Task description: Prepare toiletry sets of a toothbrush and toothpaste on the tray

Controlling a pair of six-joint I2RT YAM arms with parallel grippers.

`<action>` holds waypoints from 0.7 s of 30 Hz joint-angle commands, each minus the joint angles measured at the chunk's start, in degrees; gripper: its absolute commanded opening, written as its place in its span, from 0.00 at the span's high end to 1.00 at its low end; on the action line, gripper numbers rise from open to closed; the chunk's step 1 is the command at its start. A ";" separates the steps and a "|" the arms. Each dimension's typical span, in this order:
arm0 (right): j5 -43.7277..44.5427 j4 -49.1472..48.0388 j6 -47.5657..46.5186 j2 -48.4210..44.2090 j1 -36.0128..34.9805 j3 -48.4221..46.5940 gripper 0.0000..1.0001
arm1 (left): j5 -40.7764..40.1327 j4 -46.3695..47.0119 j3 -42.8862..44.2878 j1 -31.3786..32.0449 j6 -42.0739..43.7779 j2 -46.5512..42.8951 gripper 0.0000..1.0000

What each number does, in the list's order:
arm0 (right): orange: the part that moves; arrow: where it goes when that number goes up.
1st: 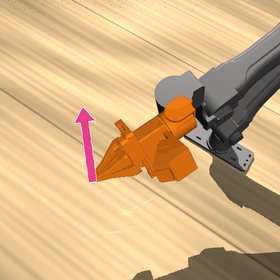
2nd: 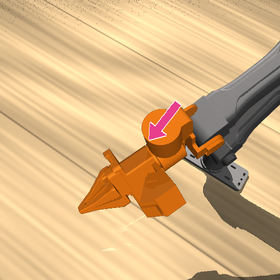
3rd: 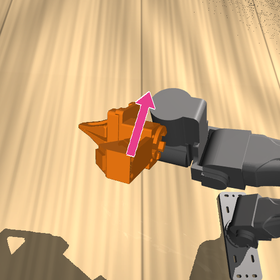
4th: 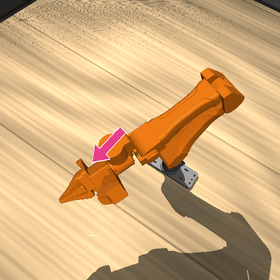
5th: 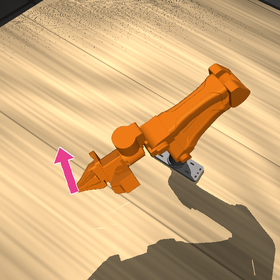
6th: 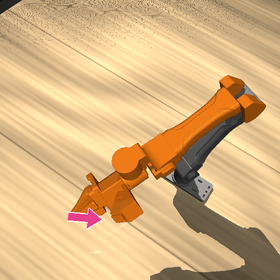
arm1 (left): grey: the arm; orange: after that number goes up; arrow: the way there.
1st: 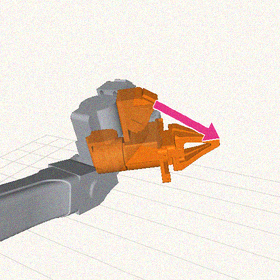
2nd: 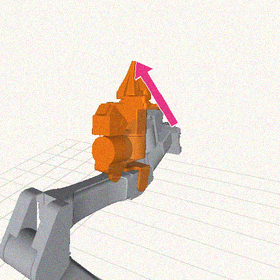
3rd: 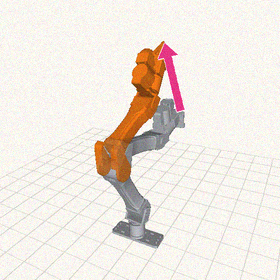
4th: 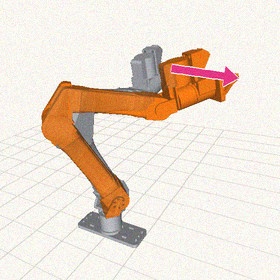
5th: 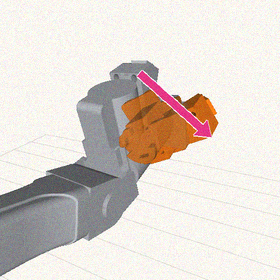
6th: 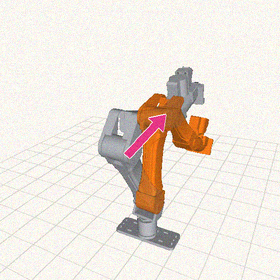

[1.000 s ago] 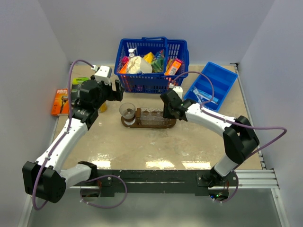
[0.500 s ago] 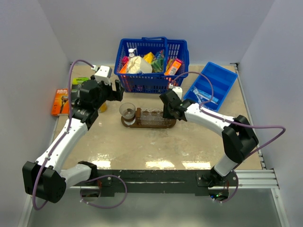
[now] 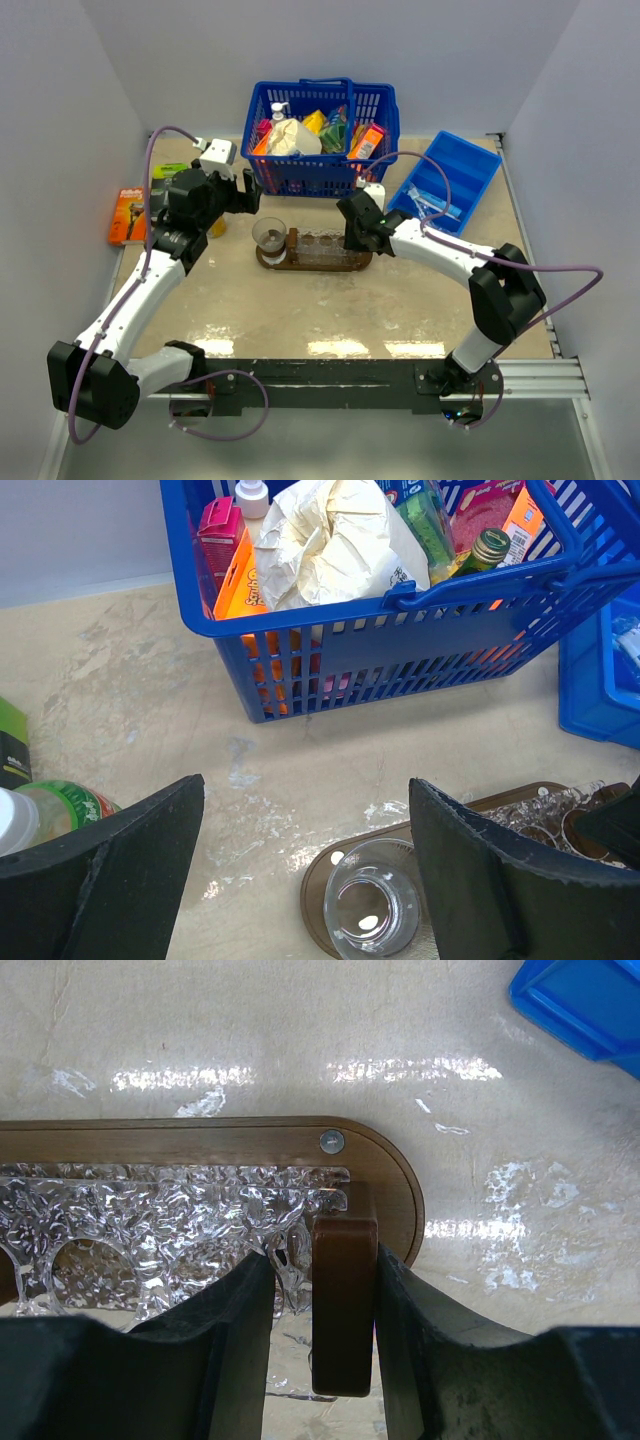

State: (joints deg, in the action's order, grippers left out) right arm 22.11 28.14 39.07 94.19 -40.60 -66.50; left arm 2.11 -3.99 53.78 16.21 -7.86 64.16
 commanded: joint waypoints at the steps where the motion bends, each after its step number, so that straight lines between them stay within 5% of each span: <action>1: 3.56 -0.81 0.31 0.29 -0.27 -1.35 0.62 | -0.18 1.62 0.89 0.23 0.91 -0.18 0.13; 13: 3.12 -0.89 0.13 0.82 -0.27 -1.53 0.63 | -0.18 1.44 0.98 0.23 0.91 -0.18 0.13; 21: 3.20 -0.54 0.13 0.47 -0.36 -1.97 0.48 | -0.09 1.53 0.98 0.23 1.00 -0.09 0.13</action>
State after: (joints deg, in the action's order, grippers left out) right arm 23.11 27.81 38.98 94.45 -40.62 -66.52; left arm 2.09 -4.01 53.78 16.21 -7.86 64.16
